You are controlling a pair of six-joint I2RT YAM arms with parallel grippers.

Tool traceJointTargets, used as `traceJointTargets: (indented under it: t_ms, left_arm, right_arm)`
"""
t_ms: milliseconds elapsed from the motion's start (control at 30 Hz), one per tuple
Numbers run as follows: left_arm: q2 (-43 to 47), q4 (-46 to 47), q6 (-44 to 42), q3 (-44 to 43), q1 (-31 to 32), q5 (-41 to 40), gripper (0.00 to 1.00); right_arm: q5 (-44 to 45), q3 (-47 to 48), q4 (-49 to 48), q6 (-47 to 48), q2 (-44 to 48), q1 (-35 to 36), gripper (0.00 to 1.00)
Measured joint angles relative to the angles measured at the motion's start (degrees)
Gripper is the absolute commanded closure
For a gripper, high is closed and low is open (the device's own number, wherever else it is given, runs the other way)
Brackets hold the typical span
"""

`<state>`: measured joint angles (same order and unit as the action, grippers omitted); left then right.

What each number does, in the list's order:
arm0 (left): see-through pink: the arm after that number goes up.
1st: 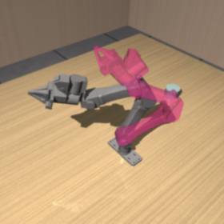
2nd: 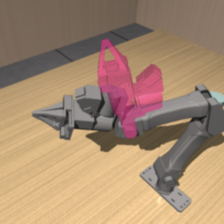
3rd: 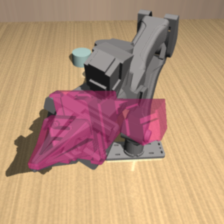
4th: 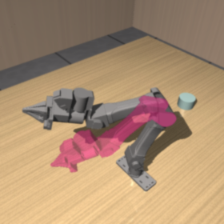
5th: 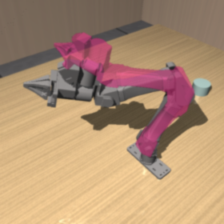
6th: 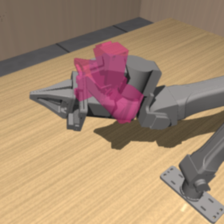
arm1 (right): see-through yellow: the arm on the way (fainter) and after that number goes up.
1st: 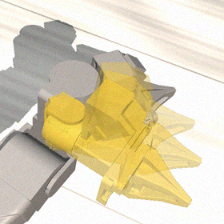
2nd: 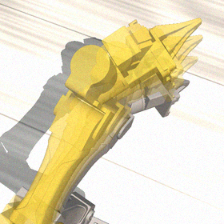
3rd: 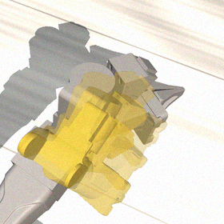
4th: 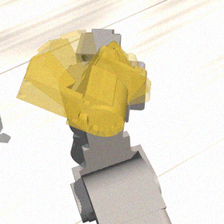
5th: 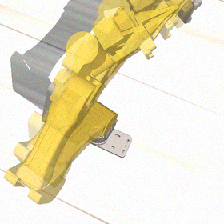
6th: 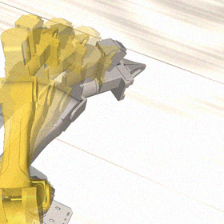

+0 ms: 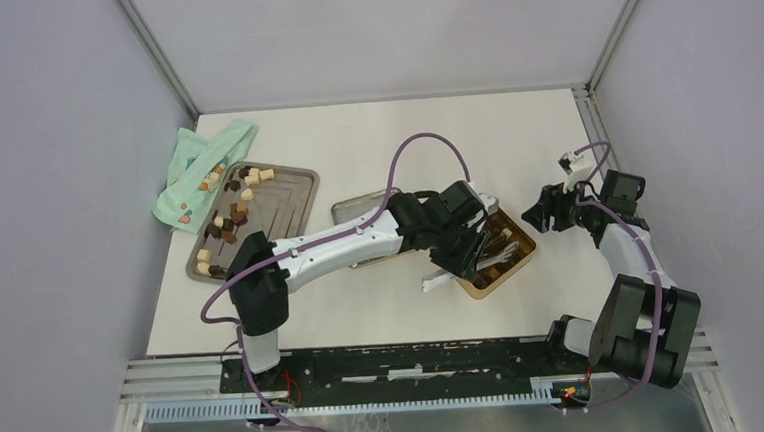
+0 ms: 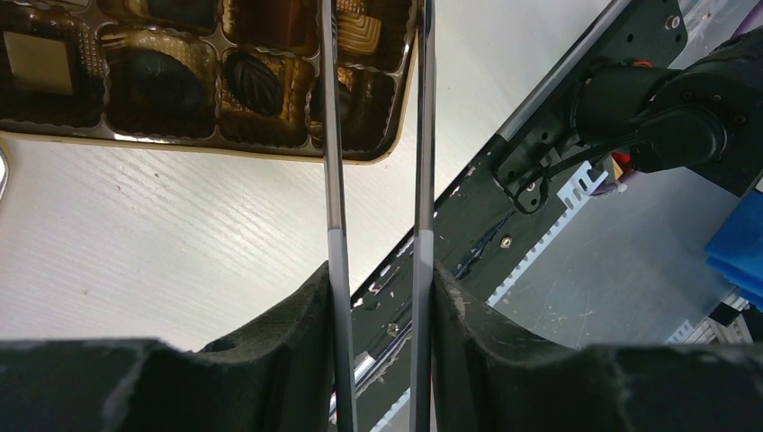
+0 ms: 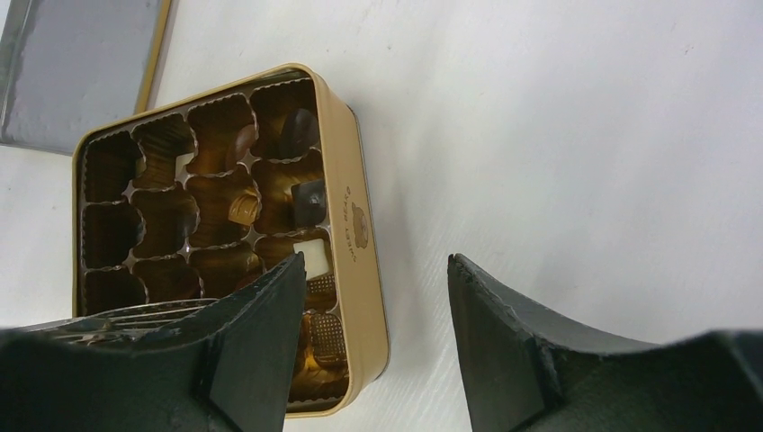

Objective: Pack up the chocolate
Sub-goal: Place the fake chocolate in the packing box, then pick up the fake chocolate from the plate.

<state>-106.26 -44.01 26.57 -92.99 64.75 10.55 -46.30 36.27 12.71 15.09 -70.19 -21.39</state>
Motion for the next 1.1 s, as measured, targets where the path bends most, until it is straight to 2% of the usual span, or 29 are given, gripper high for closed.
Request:
traceJointTargets:
  t_ms: [200, 600, 1100]
  left_arm:
    - [0.83, 1.64, 0.04, 0.31, 0.0, -1.03, 0.58]
    - [13.77, 3.04, 0.11, 4.61, -1.03, -7.63, 0.57]
    - [25.99, -7.72, 0.15, 8.76, -7.76, -18.62, 0.57]
  right_arm:
    - [-0.26, -0.13, 0.33, 0.15, 0.7, -0.11, 0.35]
    - [-2.1, -2.78, 0.24, 1.44, 6.49, -0.55, 0.33]
    - [-3.63, -4.33, -1.09, 1.75, 6.51, -0.55, 0.33]
